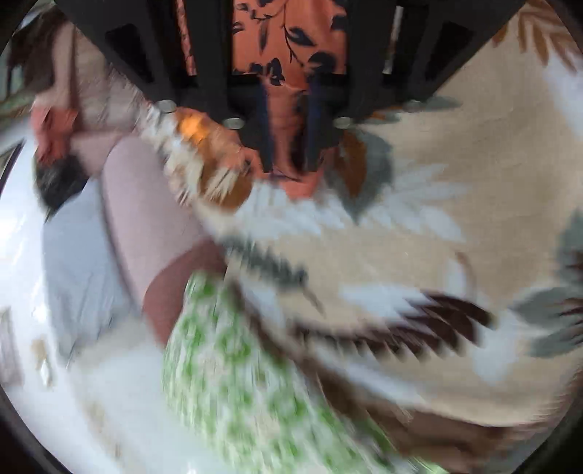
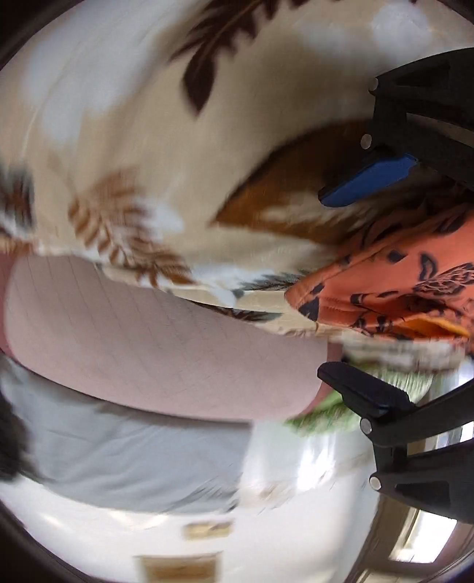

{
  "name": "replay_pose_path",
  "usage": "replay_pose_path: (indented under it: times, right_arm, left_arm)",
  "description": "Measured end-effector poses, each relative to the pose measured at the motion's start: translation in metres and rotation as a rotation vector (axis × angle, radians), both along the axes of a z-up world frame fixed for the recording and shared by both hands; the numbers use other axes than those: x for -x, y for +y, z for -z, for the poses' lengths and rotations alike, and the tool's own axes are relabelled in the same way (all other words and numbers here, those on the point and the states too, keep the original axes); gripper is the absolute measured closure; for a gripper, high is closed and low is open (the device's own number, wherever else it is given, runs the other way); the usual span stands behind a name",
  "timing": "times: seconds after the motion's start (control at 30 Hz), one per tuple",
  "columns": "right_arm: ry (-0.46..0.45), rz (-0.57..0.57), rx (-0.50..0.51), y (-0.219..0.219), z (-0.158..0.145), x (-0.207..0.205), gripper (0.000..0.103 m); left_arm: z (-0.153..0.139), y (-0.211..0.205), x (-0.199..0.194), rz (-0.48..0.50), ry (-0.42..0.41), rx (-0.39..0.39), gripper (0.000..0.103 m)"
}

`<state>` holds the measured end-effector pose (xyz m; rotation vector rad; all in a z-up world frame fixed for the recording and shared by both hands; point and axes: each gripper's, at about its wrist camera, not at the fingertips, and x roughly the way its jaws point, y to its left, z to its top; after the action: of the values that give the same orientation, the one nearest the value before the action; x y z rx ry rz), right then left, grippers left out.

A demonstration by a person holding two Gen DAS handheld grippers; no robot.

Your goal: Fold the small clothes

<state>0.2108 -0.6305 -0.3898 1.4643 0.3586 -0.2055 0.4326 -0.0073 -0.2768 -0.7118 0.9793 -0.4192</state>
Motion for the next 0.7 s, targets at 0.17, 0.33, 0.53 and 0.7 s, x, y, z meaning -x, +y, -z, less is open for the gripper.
replay_pose_path:
  times: [0.17, 0.33, 0.53, 0.7]
  right_arm:
    - [-0.060, 0.036, 0.130, 0.017, -0.019, 0.058, 0.014]
    - [0.038, -0.274, 0.446, 0.103, -0.083, 0.018, 0.022]
    - [0.177, -0.728, 0.639, 0.273, -0.082, -0.060, 0.066]
    - [0.278, -0.894, 0.684, 0.353, -0.053, -0.113, 0.066]
  left_arm:
    - [-0.054, 0.031, 0.082, -0.194, -0.182, -0.056, 0.040]
    - [-0.042, -0.010, 0.162, -0.153, -0.083, -0.167, 0.040]
    - [0.005, -0.043, 0.184, -0.098, 0.001, -0.348, 0.040]
    - [0.022, -0.027, 0.166, -0.126, 0.061, -0.335, 0.040]
